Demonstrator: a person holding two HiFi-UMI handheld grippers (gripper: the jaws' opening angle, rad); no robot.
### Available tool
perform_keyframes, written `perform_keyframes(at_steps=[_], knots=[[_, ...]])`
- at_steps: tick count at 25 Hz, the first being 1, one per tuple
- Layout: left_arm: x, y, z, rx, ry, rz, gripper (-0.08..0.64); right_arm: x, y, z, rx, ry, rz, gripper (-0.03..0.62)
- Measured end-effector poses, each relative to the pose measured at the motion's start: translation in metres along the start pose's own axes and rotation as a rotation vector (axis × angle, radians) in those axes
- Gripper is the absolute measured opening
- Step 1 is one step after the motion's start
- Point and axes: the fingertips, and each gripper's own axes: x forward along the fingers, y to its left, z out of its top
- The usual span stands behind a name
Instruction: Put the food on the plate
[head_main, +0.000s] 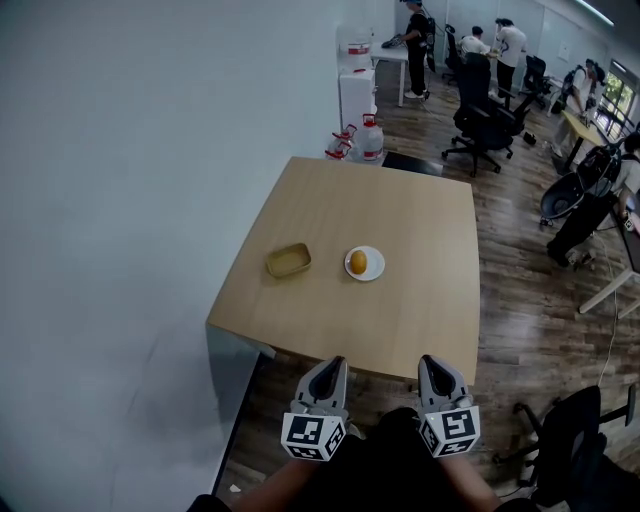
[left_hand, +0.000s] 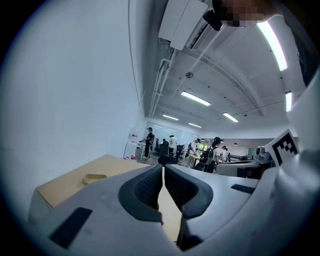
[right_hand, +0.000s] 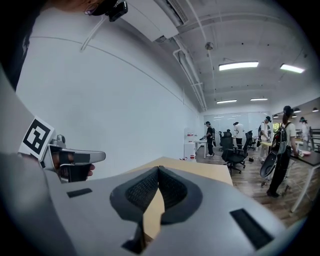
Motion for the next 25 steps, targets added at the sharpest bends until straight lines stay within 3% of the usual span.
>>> perform_keyframes(at_steps=[3, 8, 13, 25], knots=[[0.006, 0.007, 0.010, 0.034, -0.012, 0.001, 0.025, 0.003, 0.002, 0.006, -0.042, -0.001, -0.002, 0.060], [0.011, 0.003, 0.020, 0.116, -0.019, -0.016, 0.025, -0.003, -0.006, 0.011, -0.024, -0.020, -0.036, 0.060], [0.021, -0.009, 0.008, 0.011, 0.014, -0.052, 0.025, -0.015, -0.022, 0.006, 0.010, -0.013, -0.054, 0.060], [0.033, -0.034, -0.005, 0.022, 0.027, -0.027, 0.023, -0.031, -0.071, -0.006, 0.020, -0.004, -0.115, 0.060]])
